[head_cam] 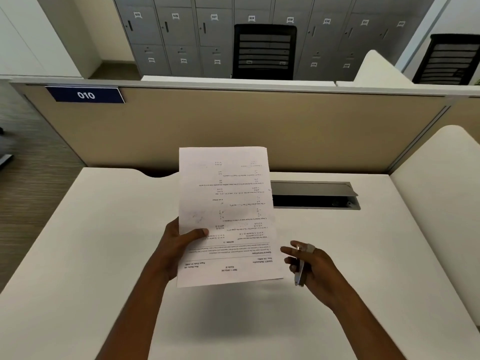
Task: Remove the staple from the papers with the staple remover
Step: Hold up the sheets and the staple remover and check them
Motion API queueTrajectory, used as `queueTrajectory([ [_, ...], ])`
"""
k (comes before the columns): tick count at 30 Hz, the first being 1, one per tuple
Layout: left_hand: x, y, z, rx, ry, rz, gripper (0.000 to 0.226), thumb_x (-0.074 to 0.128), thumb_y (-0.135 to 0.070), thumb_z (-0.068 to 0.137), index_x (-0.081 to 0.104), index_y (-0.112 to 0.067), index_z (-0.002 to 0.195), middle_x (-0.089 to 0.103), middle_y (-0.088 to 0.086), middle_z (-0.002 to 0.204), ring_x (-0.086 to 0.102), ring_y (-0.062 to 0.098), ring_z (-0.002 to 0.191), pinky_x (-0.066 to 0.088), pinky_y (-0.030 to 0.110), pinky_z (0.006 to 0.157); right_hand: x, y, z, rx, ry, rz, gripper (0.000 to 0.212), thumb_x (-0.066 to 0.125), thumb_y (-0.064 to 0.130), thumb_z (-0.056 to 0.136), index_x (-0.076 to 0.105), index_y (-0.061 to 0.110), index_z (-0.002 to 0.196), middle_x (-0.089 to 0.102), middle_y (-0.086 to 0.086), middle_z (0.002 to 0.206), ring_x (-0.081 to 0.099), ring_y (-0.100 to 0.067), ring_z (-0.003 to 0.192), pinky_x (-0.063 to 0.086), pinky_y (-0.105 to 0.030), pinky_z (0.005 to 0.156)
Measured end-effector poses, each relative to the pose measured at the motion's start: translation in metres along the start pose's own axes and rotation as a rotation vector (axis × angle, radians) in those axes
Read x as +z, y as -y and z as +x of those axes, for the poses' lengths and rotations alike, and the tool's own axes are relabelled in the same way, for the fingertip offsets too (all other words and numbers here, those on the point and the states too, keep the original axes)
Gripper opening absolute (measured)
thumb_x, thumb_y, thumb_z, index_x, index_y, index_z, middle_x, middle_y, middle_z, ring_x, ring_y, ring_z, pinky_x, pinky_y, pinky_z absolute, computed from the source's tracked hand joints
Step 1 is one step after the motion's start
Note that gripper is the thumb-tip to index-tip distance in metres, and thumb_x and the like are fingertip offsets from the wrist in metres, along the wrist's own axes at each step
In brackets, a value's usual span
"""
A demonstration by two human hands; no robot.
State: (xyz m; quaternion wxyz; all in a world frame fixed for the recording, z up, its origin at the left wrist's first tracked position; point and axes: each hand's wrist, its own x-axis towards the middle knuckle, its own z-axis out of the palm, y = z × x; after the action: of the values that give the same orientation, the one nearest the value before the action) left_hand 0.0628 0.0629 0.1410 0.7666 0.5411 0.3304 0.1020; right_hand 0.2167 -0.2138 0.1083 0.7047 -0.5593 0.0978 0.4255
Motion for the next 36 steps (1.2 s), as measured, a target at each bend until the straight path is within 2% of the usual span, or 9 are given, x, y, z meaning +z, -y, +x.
queueTrajectory([
  [3,-0.007,-0.004,-0.002,0.017,-0.029,-0.023,0.035,0.068,0.008,0.086,0.066,-0.007,0.117,0.078,0.014,0.107,0.076,0.035,0.087,0.063,0.041,0.065,-0.001,0.006,-0.016,-0.004,0.137,0.153,0.037,0.053,0.016,0.096,0.06,0.005,0.13,0.066,-0.02,0.124,0.064,-0.025,0.081,0.056,-0.036,0.07],
  [7,-0.01,-0.005,-0.003,0.033,-0.052,-0.035,0.034,0.068,0.008,0.086,0.067,-0.009,0.116,0.077,0.014,0.108,0.076,0.036,0.088,0.064,0.044,0.068,0.002,0.018,-0.03,0.065,0.219,0.17,0.042,0.047,0.036,0.1,0.06,0.016,0.134,0.066,-0.011,0.115,0.052,-0.018,0.066,0.039,-0.028,0.055],
  [9,-0.008,-0.007,-0.004,0.036,-0.048,-0.043,0.034,0.067,0.009,0.086,0.066,-0.008,0.116,0.077,0.014,0.108,0.076,0.035,0.087,0.064,0.045,0.069,0.003,0.022,-0.033,0.103,0.23,0.22,0.054,0.046,0.047,0.099,0.058,0.01,0.135,0.065,-0.014,0.12,0.05,-0.019,0.063,0.031,-0.027,0.051],
  [12,-0.006,-0.008,-0.005,0.04,-0.041,-0.05,0.034,0.066,0.009,0.086,0.066,-0.008,0.116,0.077,0.014,0.108,0.076,0.034,0.086,0.064,0.045,0.07,0.003,0.024,-0.036,0.139,0.269,0.272,0.068,0.042,0.055,0.097,0.052,-0.002,0.133,0.057,-0.022,0.137,0.053,-0.027,0.073,0.032,-0.03,0.052],
  [14,-0.005,-0.009,-0.005,0.045,-0.037,-0.053,0.035,0.066,0.009,0.086,0.066,-0.007,0.117,0.077,0.014,0.109,0.076,0.036,0.089,0.064,0.045,0.071,0.004,0.022,-0.036,0.152,0.275,0.262,0.069,0.04,0.052,0.097,0.051,-0.006,0.133,0.058,-0.025,0.134,0.053,-0.028,0.078,0.036,-0.031,0.052],
  [20,-0.005,-0.012,-0.005,0.058,-0.042,-0.053,0.037,0.067,0.007,0.087,0.064,-0.007,0.121,0.077,0.014,0.111,0.075,0.038,0.092,0.064,0.046,0.07,0.018,0.012,-0.042,0.073,0.169,0.059,0.054,0.05,0.038,0.097,0.058,-0.007,0.128,0.067,-0.016,0.098,0.056,-0.024,0.073,0.041,-0.03,0.054],
  [24,-0.005,-0.012,-0.005,0.059,-0.043,-0.041,0.039,0.068,0.007,0.087,0.064,-0.006,0.123,0.076,0.015,0.113,0.074,0.041,0.097,0.063,0.049,0.075,0.027,0.013,-0.05,-0.02,0.157,-0.103,0.042,0.054,0.038,0.095,0.071,0.005,0.115,0.071,-0.013,0.107,0.065,-0.031,0.09,0.042,-0.031,0.058],
  [28,-0.001,-0.014,-0.006,0.069,-0.029,-0.02,0.038,0.069,0.006,0.087,0.064,-0.006,0.122,0.076,0.015,0.113,0.074,0.04,0.097,0.063,0.048,0.074,0.037,0.019,-0.06,-0.04,0.184,-0.253,0.038,0.055,0.036,0.095,0.07,0.009,0.117,0.071,-0.01,0.12,0.068,-0.034,0.109,0.038,-0.035,0.063],
  [36,0.008,-0.017,-0.007,0.087,-0.002,0.012,0.033,0.069,0.008,0.087,0.066,-0.007,0.116,0.078,0.013,0.108,0.076,0.033,0.089,0.063,0.041,0.069,0.045,0.02,-0.066,-0.008,0.265,-0.32,0.037,0.054,0.034,0.096,0.069,0.011,0.121,0.072,-0.005,0.118,0.068,-0.036,0.11,0.034,-0.029,0.058],
])
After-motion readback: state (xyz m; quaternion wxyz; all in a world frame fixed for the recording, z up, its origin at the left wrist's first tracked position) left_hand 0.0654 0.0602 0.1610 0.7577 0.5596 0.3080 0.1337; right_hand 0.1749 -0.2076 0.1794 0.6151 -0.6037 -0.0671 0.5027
